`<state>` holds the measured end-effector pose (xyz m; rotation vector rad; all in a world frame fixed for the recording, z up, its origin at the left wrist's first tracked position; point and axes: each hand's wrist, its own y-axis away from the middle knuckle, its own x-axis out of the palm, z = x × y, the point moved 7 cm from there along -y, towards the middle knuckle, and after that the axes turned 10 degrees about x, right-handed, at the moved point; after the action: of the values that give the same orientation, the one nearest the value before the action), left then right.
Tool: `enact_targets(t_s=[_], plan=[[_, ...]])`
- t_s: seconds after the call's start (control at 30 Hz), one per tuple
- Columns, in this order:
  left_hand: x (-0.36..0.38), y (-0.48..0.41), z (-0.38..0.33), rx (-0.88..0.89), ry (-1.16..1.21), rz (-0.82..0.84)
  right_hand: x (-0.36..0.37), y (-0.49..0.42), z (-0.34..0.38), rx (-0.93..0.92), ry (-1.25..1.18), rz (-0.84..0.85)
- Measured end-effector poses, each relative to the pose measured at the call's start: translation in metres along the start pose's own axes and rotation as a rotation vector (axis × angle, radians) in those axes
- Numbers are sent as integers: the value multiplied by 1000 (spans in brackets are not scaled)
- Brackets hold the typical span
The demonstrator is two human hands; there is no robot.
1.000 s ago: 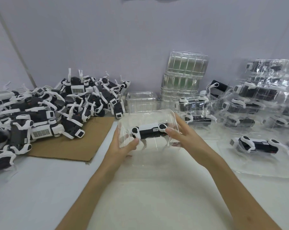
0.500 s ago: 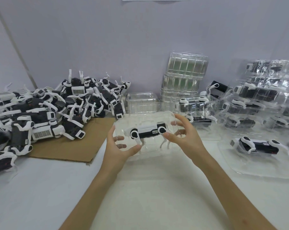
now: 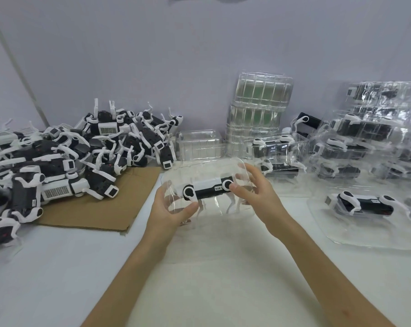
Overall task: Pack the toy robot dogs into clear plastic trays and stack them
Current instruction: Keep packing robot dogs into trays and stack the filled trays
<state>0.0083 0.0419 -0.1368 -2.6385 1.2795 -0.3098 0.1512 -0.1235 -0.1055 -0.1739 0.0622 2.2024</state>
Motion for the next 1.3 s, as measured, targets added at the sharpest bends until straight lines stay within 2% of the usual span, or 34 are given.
enact_targets(t_s=[0.1, 0.17, 0.2, 0.23, 0.3, 0.37, 0.47, 0.73, 0.8, 0.9, 0.93, 1.03, 1.17, 1.3], plan=[[-2, 1, 2, -31, 22, -43, -1, -1, -3, -12, 98, -98], [-5, 2, 9, -93, 59, -89, -3, 4, 1, -93, 330, -237], [-7, 2, 12, -122, 70, -106, 0, 8, 8, -190, 464, -278], [-8, 2, 13, -136, 74, -113, 7, 13, 15, -307, 573, -259], [-8, 2, 12, -127, 51, -105, 29, 23, 22, -466, 732, -102], [-7, 2, 6, -85, 4, -72, 47, 29, 20, -529, 887, -1], [-4, 2, -3, -19, -42, -27, 54, 32, 19, -531, 1047, -8], [6, -1, -4, 67, -95, 135, 39, 34, 34, -504, 1064, -7], [7, -4, 0, 40, -86, 142, 34, 33, 39, -504, 1086, 18], [3, -11, 16, -128, 24, 75, 18, 37, 47, -476, 1060, 33], [2, -14, 16, -132, 30, 56, 9, 39, 50, -451, 1038, 35], [-1, -21, 18, -120, -60, 10, -26, 50, 63, -360, 970, 61], [12, -15, 24, -136, -117, 43, -95, 72, 80, -203, 871, 71], [25, -6, 25, -126, -162, 45, -185, 96, 101, -115, 796, -127]])
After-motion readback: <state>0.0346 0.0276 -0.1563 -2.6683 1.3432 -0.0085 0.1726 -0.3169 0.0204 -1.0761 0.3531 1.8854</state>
